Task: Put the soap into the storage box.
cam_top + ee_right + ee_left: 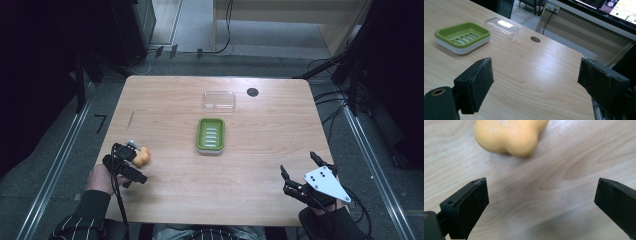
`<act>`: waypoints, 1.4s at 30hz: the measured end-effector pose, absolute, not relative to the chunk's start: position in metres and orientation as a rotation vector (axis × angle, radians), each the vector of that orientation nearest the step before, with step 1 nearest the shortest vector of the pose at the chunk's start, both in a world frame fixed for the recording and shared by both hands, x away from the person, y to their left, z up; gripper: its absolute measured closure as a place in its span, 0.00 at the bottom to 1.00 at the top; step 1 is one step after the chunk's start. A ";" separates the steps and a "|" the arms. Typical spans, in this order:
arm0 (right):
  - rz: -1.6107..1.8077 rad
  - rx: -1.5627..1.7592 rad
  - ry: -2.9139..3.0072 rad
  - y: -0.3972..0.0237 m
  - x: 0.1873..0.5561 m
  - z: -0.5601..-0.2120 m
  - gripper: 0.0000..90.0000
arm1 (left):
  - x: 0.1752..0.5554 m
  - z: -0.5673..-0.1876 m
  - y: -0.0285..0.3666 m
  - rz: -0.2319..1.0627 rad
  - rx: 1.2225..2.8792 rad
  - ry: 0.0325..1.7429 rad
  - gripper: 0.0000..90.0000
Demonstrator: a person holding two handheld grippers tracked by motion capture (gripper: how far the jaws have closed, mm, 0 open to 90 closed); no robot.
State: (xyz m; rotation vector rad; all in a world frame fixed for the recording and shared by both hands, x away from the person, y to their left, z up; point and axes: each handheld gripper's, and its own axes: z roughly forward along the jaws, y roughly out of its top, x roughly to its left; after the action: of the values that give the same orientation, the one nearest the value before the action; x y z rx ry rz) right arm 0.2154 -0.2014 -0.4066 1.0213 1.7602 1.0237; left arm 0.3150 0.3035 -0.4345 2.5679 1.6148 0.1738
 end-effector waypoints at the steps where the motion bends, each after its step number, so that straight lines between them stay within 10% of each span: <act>1: 1.024 1.022 1.760 -0.201 0.215 -0.407 0.15 | 0.315 -0.435 0.303 0.174 2.568 1.615 0.00; 28: 1.018 1.016 1.768 -0.201 0.216 -0.407 0.15 | 0.363 -0.437 0.305 0.147 2.613 1.557 0.01; 42: 1.022 1.026 1.761 -0.202 0.215 -0.407 0.15 | 0.365 -0.445 0.306 0.193 2.664 1.541 0.36</act>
State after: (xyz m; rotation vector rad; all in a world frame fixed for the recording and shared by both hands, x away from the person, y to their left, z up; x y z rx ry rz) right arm 0.2146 -0.2015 -0.4065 1.0256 1.7615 1.0219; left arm 0.3652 0.3055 -0.4447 2.6639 1.5407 0.1933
